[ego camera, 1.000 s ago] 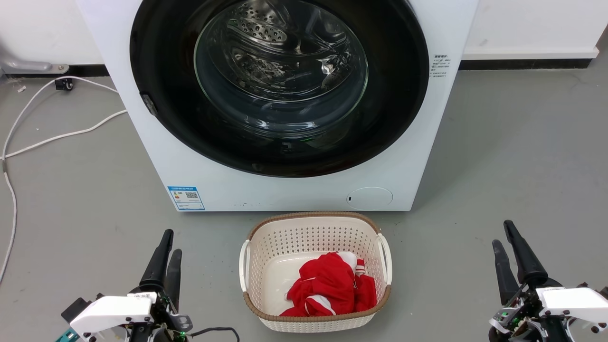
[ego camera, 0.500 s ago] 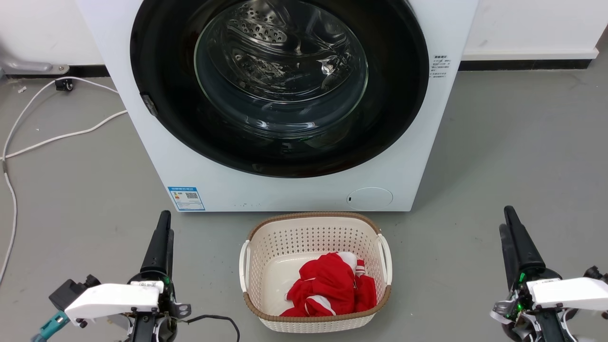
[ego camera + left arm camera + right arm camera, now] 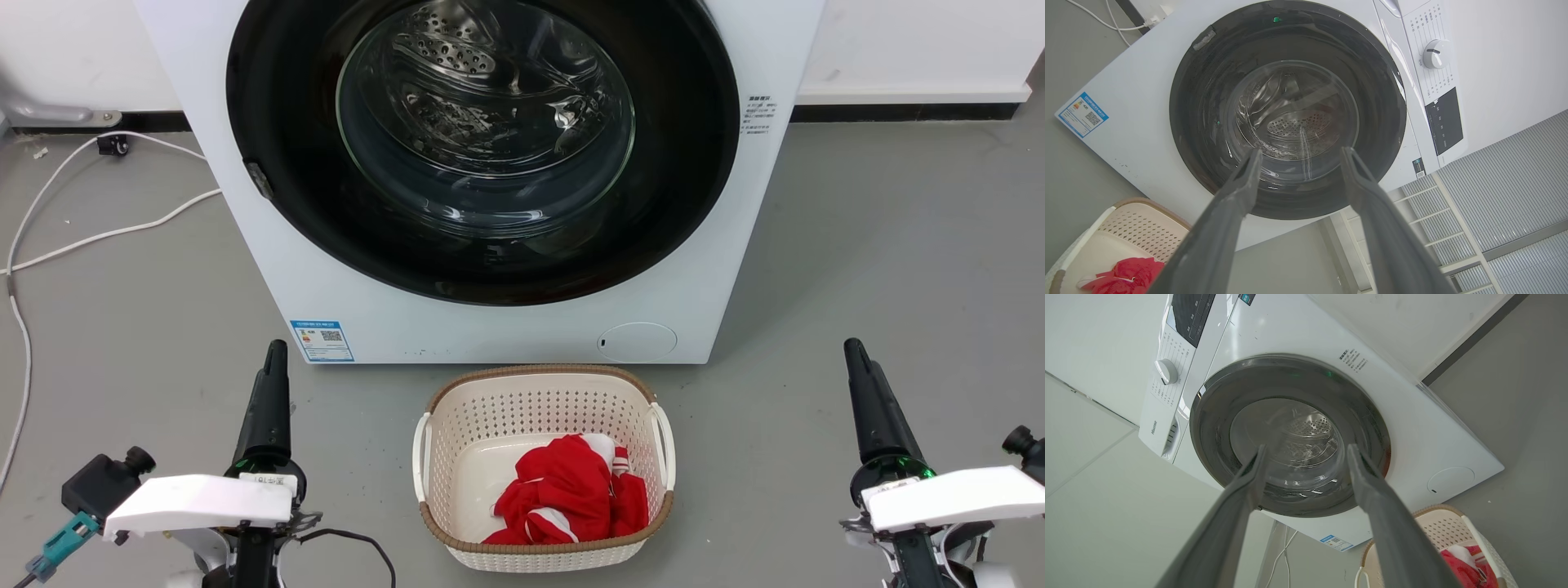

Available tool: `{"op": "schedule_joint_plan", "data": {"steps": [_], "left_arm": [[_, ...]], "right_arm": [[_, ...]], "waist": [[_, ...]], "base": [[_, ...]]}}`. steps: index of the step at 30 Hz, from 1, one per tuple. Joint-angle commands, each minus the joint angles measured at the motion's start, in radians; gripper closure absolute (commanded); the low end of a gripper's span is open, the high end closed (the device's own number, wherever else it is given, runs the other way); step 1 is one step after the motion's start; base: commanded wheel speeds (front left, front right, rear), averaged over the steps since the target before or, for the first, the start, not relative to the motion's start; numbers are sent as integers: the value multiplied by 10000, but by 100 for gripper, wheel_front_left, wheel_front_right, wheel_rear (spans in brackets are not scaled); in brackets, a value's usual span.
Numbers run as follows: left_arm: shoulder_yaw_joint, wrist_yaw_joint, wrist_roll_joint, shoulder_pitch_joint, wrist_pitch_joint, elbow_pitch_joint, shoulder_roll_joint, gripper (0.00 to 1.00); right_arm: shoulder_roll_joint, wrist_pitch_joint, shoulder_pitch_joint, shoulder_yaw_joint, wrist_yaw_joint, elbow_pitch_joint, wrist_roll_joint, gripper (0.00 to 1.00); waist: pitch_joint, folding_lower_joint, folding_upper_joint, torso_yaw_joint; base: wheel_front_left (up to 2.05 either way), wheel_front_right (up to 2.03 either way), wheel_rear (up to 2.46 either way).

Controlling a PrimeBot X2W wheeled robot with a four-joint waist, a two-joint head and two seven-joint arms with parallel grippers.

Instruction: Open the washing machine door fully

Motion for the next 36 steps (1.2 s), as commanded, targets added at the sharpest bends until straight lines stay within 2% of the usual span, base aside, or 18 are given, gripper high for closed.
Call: {"op": "schedule_joint_plan", "data": {"steps": [1, 11, 22, 36], "left_arm": [[14, -20, 269, -143, -74, -223, 34, 0], [-126, -24, 2385, -22, -419, -442, 21, 0], [-336, -27, 4532, 113, -753, -434, 146, 0], [-563, 0, 6671, 128, -1146, -284, 246, 0]], "right_arm": [[-7, -79, -98, 41, 0, -251, -358, 0], [9, -412, 94, 146, 0, -444, -2508, 0], [24, -709, 188, 128, 0, -310, -4333, 0], [42, -701, 289, 236, 0, -317, -6212, 0]], "waist": [[-1, 0, 0, 2], [-6, 0, 0, -5], [-44, 0, 0, -23], [-61, 0, 0, -2]], "base": [[0, 0, 0], [0, 0, 0], [0, 0, 0], [0, 0, 0]]}}
